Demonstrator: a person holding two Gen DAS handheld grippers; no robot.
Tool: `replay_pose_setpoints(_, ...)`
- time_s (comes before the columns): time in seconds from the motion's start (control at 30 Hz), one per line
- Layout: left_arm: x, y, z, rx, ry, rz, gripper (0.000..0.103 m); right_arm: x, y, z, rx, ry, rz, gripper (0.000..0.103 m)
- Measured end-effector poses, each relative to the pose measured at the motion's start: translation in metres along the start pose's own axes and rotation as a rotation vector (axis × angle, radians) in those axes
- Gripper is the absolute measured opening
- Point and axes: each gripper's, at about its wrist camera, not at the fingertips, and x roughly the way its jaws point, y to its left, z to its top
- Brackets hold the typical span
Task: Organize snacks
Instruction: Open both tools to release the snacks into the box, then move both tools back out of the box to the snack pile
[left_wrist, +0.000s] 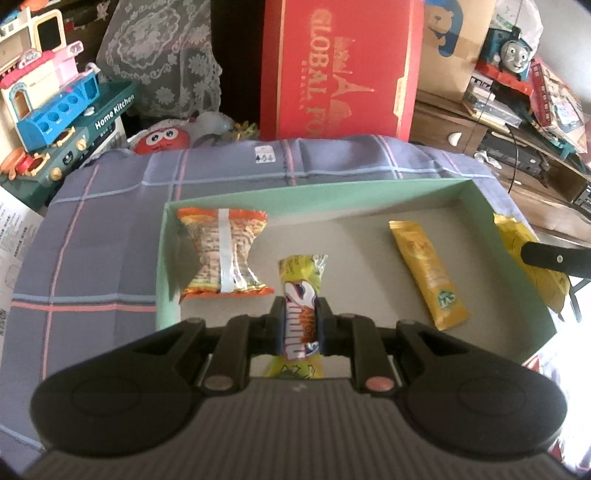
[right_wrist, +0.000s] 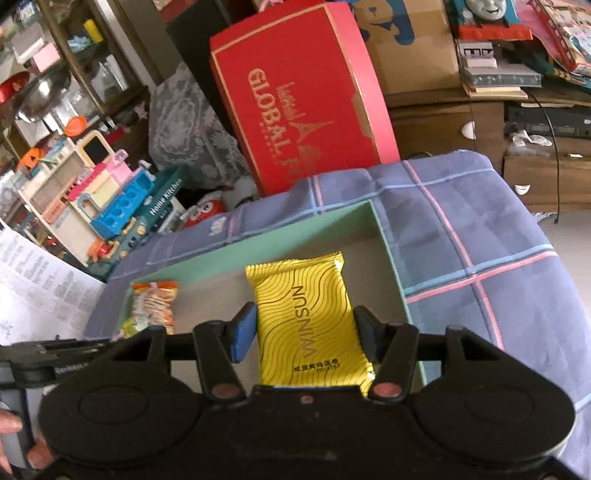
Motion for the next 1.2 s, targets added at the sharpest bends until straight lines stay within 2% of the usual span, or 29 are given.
replay_pose_setpoints(0.27,0.027,0.006,-0.012,0.012,0.050,0.033,0.016,0.024,-0.015,-0.009,-0.005,0.027,-0.048,0.057)
replay_pose_setpoints(0.33,0.029,0.009,-0.016,0.014,0.056,0.053,0.021,0.025,-0.015,-0.011,-0.011,0.031,-0.053,0.064)
replay_pose_setpoints(0.37,0.030,0.009,-0.019,0.021,0.054,0.069,0.037,0.025,-0.016,-0.012,-0.010,0.030,-0.049,0.068)
replay_pose_setpoints(0.4,0.029,0.008,-0.020,0.031,0.052,0.089,0.053,0.024,-0.017,-0.013,0.000,0.025,-0.042,0.083)
replay_pose_setpoints(0.43,0.027,0.007,-0.022,0.040,0.042,0.120,0.086,0.020,-0.016,-0.014,0.011,0.014,-0.019,0.092)
replay_pose_setpoints(0.47,0.024,0.006,-0.023,0.048,0.020,0.144,0.103,0.016,-0.016,-0.015,0.017,0.000,-0.014,0.097)
replay_pose_setpoints(0.5,0.021,0.005,-0.024,0.056,-0.004,0.162,0.103,0.013,-0.013,-0.015,0.015,-0.014,-0.021,0.103)
replay_pose_setpoints(0.77,-0.003,0.001,-0.029,0.032,-0.012,0.142,0.103,-0.003,-0.001,-0.021,-0.002,-0.011,-0.014,0.103)
replay_pose_setpoints(1.2,-0.054,-0.018,-0.072,0.052,-0.022,0.087,0.103,-0.056,0.016,-0.056,-0.007,0.002,0.016,0.103)
